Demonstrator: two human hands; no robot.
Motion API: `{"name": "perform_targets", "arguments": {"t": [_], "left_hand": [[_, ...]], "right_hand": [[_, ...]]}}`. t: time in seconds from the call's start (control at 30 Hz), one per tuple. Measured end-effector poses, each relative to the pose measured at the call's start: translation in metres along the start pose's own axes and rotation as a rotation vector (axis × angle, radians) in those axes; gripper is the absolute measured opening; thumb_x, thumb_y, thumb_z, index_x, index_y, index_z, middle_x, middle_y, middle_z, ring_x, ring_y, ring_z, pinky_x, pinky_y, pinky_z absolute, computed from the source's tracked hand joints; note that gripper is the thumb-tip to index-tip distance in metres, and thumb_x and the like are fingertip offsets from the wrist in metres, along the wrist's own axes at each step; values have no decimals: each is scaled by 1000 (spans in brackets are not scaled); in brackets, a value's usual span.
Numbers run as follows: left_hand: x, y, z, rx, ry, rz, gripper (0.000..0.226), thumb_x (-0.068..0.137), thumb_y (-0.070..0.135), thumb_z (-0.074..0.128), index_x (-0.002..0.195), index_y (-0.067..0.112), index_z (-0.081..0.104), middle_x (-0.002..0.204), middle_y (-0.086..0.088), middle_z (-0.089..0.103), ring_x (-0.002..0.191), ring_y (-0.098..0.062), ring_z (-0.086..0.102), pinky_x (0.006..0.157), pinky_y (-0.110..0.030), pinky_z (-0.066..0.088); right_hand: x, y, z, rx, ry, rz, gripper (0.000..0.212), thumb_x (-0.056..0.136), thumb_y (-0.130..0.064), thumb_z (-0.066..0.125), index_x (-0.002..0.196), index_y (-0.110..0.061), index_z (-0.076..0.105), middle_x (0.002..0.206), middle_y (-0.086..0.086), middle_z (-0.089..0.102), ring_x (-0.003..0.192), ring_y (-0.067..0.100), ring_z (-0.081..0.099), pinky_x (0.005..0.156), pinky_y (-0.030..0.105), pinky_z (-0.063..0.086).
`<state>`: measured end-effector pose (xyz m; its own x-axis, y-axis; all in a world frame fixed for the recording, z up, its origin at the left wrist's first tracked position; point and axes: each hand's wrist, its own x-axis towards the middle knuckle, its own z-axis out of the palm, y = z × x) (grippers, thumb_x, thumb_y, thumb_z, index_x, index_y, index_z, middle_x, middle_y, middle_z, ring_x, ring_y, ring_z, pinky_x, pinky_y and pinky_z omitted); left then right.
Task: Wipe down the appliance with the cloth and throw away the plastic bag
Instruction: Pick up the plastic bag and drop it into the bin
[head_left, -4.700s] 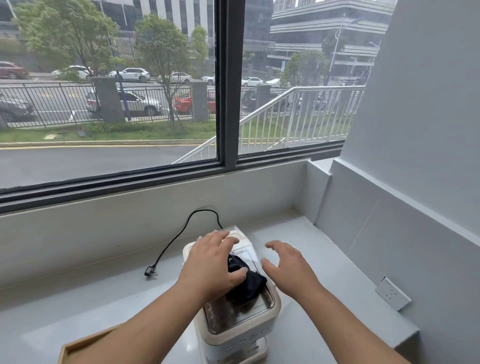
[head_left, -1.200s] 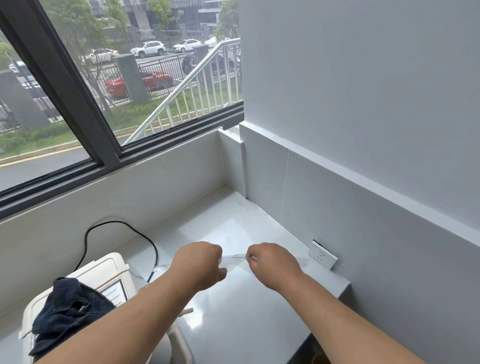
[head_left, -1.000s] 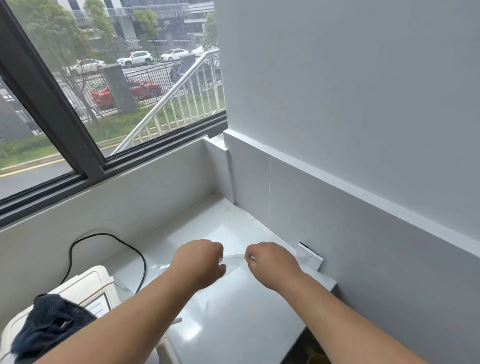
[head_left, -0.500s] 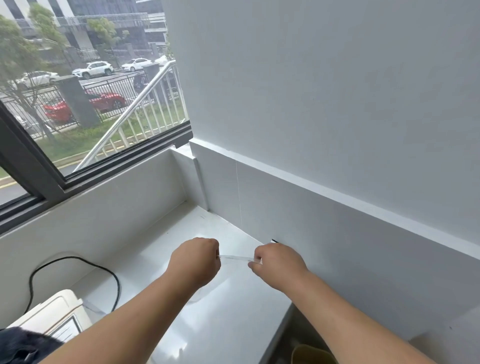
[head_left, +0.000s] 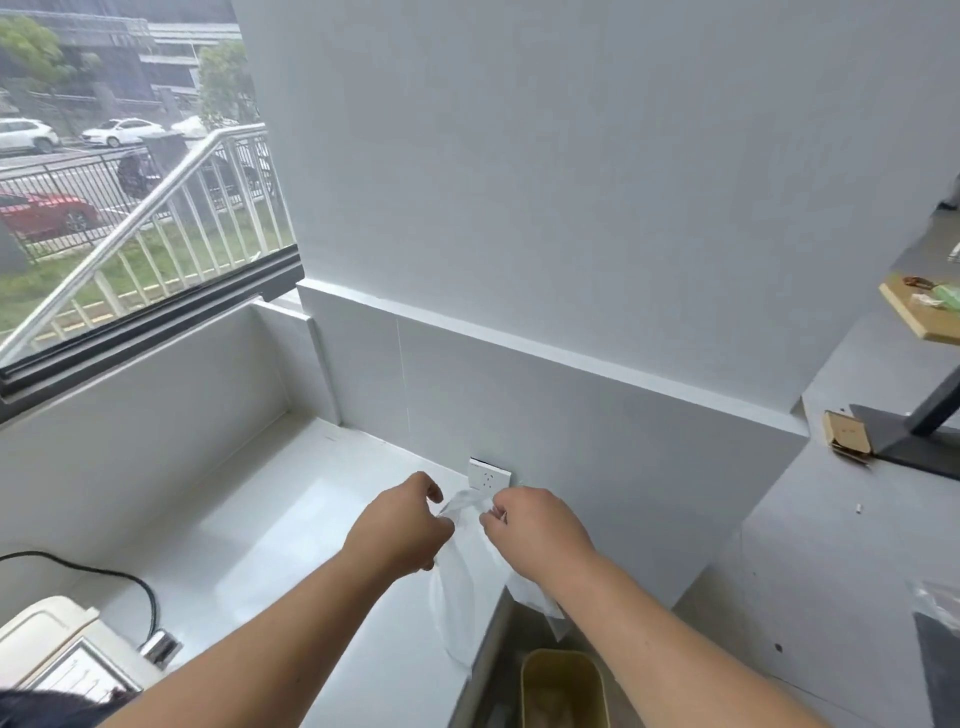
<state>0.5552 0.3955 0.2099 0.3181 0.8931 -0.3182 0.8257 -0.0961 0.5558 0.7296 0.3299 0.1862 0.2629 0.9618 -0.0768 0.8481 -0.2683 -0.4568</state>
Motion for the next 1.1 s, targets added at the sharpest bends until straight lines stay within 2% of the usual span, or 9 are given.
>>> {"name": "perform_targets", "arguments": {"t": [0.1, 0.27, 0.33, 0.47, 0.6, 0.7, 0.83, 0.93, 1.1], "left_hand": [[-16, 7, 10, -182, -77, 5, 40, 78, 24, 55, 118, 28, 51, 71, 3, 79, 62, -17, 77, 70, -39, 65], [-41, 15, 24, -411, -141, 18, 41, 83, 18, 58, 123, 24, 52, 72, 0, 79, 63, -22, 77, 65, -36, 62], [-49, 17, 28, -482, -154, 10, 41, 85, 16, 59, 125, 23, 51, 75, -4, 80, 62, -23, 76, 63, -33, 61], [-68, 19, 36, -521, -169, 12, 40, 89, 14, 56, 128, 22, 52, 92, -12, 77, 66, -25, 78, 64, -32, 63], [-81, 22, 45, -535, -170, 22, 40, 91, 12, 54, 130, 22, 52, 98, -14, 77, 75, -26, 79, 59, -31, 62], [-88, 27, 53, -571, -215, 33, 38, 94, 11, 53, 130, 22, 49, 92, -11, 80, 71, -25, 78, 60, -31, 61], [-86, 38, 64, -560, -228, 67, 36, 94, 14, 55, 129, 21, 50, 93, -11, 79, 63, -21, 75, 58, -30, 59], [-78, 48, 75, -529, -210, 70, 35, 94, 16, 56, 128, 21, 50, 89, -11, 78, 56, -17, 72, 52, -27, 55], [-60, 67, 100, -489, -185, 47, 31, 94, 19, 57, 125, 22, 51, 84, -7, 78, 52, -15, 71, 47, -24, 54]], "right_hand": [[-21, -3, -4, 44, 24, 23, 36, 96, -39, 53, 67, -20, 46, 67, -3, 52, 68, 22, 54, 50, 30, 31], [-61, -5, -7, 50, 43, 45, 32, 100, -48, 46, 79, -26, 54, 76, -8, 57, 79, 20, 60, 56, 30, 39], [-77, -4, -5, 81, 35, 72, 31, 99, -54, 44, 93, -29, 61, 92, -5, 67, 87, 19, 64, 65, 31, 48], [-110, -3, -5, 105, -9, 101, 55, 84, -73, 42, 117, -33, 60, 115, -5, 69, 96, 18, 64, 71, 31, 49], [-134, 1, -5, 79, -9, 101, 59, 79, -80, 47, 115, -34, 58, 117, -8, 66, 101, 18, 62, 78, 36, 53], [-142, 6, -2, 10, -28, 71, 48, 82, -68, 58, 116, -34, 54, 119, -6, 62, 101, 19, 62, 72, 33, 47], [-146, 22, 1, -28, 13, 64, 38, 93, -41, 54, 131, -34, 53, 126, -3, 59, 102, 23, 63, 84, 39, 58], [-147, 40, 0, -2, 98, 66, 50, 94, -30, 51, 142, -40, 41, 127, -5, 64, 102, 22, 66, 82, 34, 56], [-147, 76, -7, -73, 187, -16, 67, 96, -24, 53, 147, -44, 16, 104, 0, 71, 75, 22, 63, 60, 32, 44]]}}
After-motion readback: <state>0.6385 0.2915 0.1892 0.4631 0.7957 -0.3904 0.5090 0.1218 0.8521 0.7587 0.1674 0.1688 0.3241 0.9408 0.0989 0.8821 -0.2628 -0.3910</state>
